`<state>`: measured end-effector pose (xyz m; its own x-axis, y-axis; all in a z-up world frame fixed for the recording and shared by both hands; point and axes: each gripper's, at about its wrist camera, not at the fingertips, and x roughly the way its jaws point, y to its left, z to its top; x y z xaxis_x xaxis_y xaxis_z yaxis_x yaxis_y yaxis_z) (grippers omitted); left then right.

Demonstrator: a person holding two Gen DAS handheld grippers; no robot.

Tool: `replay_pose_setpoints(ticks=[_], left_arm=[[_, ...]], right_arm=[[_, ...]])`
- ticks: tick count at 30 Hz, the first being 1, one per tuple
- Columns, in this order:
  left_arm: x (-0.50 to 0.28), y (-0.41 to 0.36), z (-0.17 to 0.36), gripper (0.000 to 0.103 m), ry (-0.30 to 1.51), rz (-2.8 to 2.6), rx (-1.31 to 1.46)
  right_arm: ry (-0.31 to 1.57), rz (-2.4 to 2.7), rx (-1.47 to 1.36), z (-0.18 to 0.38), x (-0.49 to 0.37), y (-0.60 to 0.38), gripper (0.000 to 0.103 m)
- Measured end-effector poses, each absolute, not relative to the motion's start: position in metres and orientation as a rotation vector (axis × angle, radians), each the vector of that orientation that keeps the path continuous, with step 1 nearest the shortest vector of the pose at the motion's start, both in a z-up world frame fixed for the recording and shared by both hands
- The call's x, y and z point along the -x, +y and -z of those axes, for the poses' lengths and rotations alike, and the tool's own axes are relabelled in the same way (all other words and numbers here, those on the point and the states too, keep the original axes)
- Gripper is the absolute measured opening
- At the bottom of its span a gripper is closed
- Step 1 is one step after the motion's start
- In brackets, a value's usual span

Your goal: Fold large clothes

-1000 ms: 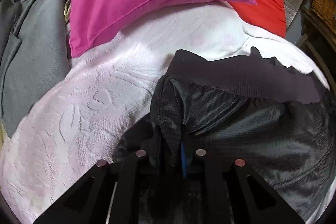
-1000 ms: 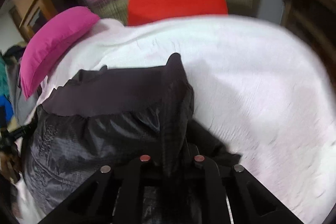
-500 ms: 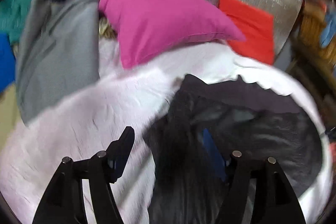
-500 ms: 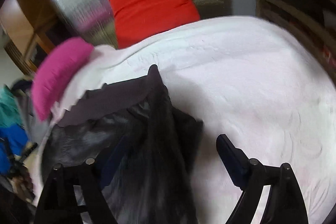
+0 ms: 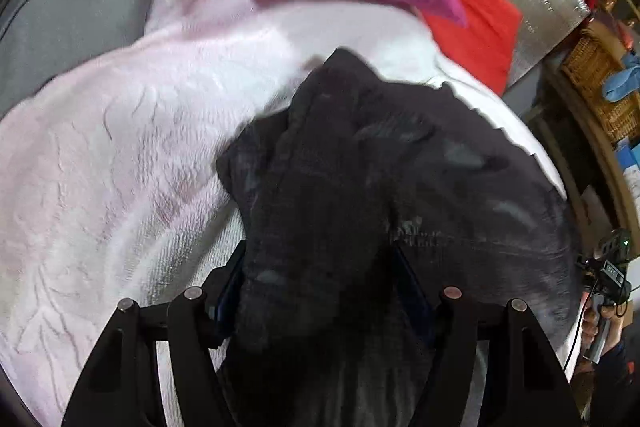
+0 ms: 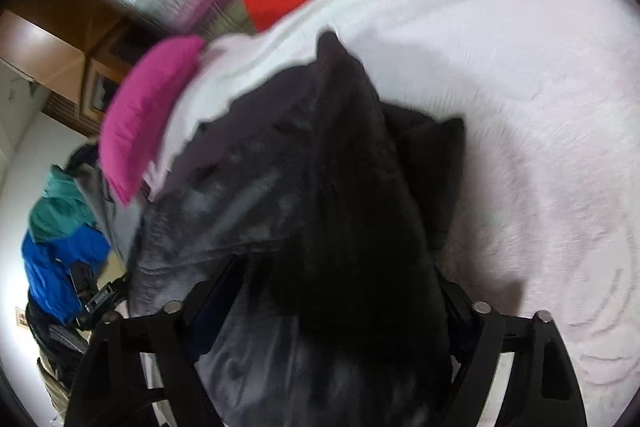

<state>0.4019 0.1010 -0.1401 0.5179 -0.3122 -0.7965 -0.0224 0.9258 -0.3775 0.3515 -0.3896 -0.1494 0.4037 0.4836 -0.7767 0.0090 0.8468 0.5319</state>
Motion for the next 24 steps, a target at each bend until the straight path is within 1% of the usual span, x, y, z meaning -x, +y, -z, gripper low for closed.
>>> replay_pose_setpoints(ticks=[1,2,3,4,5,6,8,11,14,15,17,20,22,23,24], left_arm=[[-0.402,0.099,0.139,0.043,1.009,0.200,0.373],[-0.402,0.095,0.136,0.036,1.006,0.208,0.366],[-0.401,0.088,0.131,0.027,1.003,0.193,0.322],[-0.401,0.079,0.125,0.024,1.000,0.176,0.263],[-0.402,0.070,0.119,0.023,0.999,0.151,0.206],[-0.402,0.065,0.111,0.021,0.998,0.126,0.178],[-0.400,0.064,0.091,0.019,0.977,0.107,0.176],[-0.383,0.056,0.038,0.016,0.879,0.122,0.134],[-0.350,0.049,-0.018,0.015,0.759,0.139,0.114],[-0.340,0.048,-0.028,0.015,0.734,0.144,0.113],[-0.307,0.047,-0.042,0.015,0.690,0.156,0.096],[-0.268,0.051,-0.028,0.015,0.690,0.177,0.122],[-0.248,0.052,-0.001,0.016,0.707,0.192,0.146],[-0.238,0.052,0.024,0.017,0.751,0.198,0.172],[-0.232,0.051,0.051,0.020,0.825,0.199,0.188]], right_arm=[[1.126,-0.313,-0.497,0.150,-0.353,-0.387,0.062],[1.132,-0.318,-0.508,0.148,-0.352,-0.386,0.040],[1.142,-0.316,-0.479,0.138,-0.352,-0.379,0.030],[1.139,-0.302,-0.426,0.130,-0.351,-0.373,0.027],[1.137,-0.284,-0.344,0.118,-0.351,-0.361,0.025],[1.132,-0.271,-0.271,0.104,-0.351,-0.349,0.024],[1.105,-0.269,-0.222,0.078,-0.350,-0.339,0.022],[1.026,-0.291,-0.161,0.021,-0.339,-0.324,0.019],[0.942,-0.315,-0.112,-0.034,-0.313,-0.314,0.018],[0.907,-0.326,-0.109,-0.052,-0.296,-0.315,0.018],[0.877,-0.329,-0.108,-0.063,-0.270,-0.320,0.018],[0.878,-0.308,-0.143,-0.045,-0.225,-0.341,0.018],[0.918,-0.290,-0.229,-0.003,-0.200,-0.361,0.018],[0.938,-0.285,-0.269,0.016,-0.192,-0.369,0.019],[0.988,-0.266,-0.338,0.052,-0.181,-0.380,0.022]])
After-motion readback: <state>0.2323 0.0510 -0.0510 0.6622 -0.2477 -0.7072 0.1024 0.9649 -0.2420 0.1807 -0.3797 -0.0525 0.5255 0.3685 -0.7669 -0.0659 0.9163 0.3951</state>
